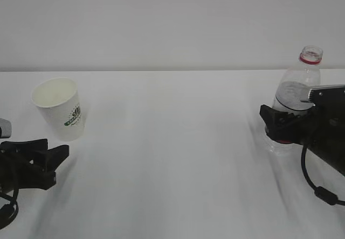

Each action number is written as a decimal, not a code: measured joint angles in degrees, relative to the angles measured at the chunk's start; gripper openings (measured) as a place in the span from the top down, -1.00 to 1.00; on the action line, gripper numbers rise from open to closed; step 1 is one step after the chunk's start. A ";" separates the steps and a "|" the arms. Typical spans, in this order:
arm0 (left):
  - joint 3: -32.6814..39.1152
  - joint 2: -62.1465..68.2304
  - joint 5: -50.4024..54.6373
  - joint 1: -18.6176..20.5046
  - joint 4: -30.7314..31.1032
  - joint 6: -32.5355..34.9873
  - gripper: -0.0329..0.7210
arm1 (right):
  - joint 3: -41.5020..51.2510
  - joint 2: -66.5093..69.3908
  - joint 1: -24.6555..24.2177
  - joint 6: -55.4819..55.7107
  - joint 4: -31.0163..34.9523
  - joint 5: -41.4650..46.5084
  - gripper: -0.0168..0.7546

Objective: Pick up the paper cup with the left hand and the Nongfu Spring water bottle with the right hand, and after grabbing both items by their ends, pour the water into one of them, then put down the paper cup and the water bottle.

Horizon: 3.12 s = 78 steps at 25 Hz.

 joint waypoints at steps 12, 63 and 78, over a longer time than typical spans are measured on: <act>0.00 0.00 0.00 0.00 0.00 0.00 -0.15 | -0.27 0.00 0.00 0.00 -0.03 -0.26 -0.41; 0.00 0.00 0.00 0.00 0.00 0.00 -0.14 | 6.28 -11.10 0.00 -0.10 -0.52 2.91 -0.08; 0.00 0.00 0.00 0.00 0.32 0.00 -0.14 | 14.94 -21.57 0.00 -0.10 -0.52 3.26 -0.08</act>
